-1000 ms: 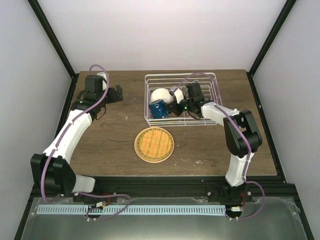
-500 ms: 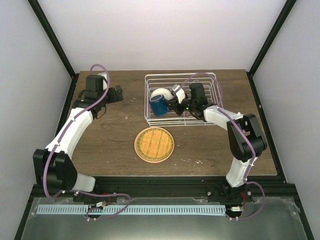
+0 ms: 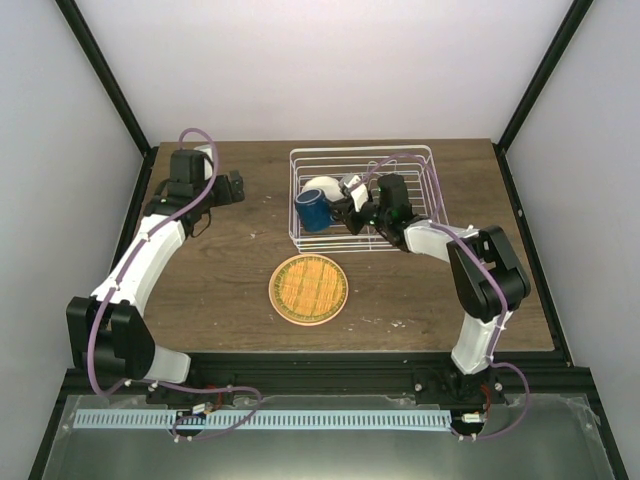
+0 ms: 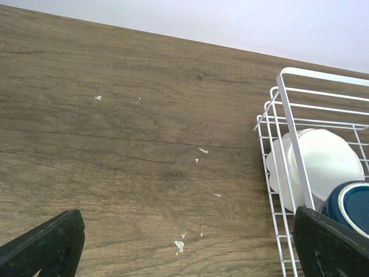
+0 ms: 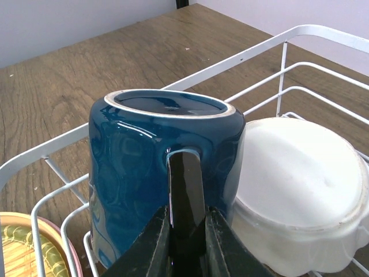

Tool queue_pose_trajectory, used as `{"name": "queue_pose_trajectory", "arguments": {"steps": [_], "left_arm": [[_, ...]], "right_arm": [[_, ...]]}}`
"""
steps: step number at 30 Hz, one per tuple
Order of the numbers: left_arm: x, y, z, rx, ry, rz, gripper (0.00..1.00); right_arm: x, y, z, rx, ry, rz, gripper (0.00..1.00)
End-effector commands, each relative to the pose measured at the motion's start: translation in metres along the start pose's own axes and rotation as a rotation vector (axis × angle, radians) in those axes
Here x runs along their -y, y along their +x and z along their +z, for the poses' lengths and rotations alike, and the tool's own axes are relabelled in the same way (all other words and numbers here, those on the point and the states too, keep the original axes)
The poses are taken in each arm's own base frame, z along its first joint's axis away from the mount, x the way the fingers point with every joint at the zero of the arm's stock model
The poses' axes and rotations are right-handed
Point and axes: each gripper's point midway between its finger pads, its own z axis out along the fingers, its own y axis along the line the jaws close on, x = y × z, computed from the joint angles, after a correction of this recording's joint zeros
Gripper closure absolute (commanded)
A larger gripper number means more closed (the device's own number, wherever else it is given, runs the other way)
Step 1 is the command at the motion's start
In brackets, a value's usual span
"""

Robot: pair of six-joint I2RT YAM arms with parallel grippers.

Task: Load the mixed dishes into the dish rack

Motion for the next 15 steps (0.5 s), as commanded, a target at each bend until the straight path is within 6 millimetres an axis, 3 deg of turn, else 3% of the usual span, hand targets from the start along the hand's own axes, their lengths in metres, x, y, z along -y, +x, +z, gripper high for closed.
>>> {"name": "queue_pose_trajectory", "arguments": {"steps": [1,15], "left_arm": [[-0.001,-0.004,0.004,0.011,0.004,0.012,0.00],[-0.004,-0.006,0.005,0.011,0.001,0.021,0.00]], "right_arm": [[-0.006,-0.033,0.007,0.129,-0.002,-0.074,0.99],[-0.012,0.013,0.018,0.016,-0.001,-0.044,0.99]]}}
